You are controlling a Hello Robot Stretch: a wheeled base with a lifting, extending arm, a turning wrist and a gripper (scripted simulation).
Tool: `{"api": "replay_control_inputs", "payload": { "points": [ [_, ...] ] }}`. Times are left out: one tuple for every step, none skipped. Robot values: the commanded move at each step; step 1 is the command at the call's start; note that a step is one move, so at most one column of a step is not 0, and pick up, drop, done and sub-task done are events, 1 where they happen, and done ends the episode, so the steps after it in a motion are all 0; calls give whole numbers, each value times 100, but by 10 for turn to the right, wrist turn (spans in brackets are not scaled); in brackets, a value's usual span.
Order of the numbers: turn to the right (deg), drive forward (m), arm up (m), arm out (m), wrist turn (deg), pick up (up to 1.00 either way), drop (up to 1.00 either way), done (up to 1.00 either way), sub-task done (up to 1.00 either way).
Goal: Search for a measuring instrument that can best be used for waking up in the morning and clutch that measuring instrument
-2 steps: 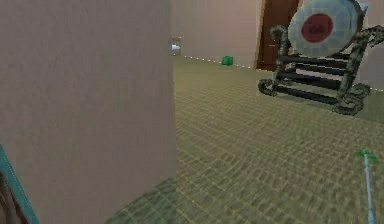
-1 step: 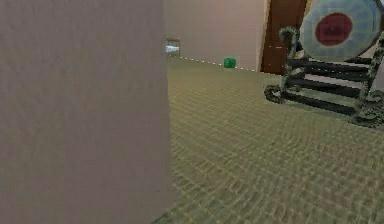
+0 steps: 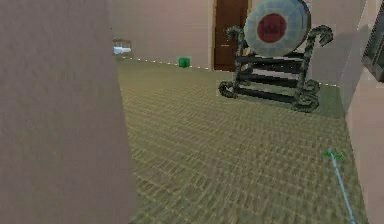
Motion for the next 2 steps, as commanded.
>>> {"api": "replay_control_inputs", "payload": {
  "points": [
    [0, 100, 0, 0, 0, 0, 0, 0, 0],
    [0, 55, 0, 0, 0, 0, 0, 0, 0]
  ]
}}
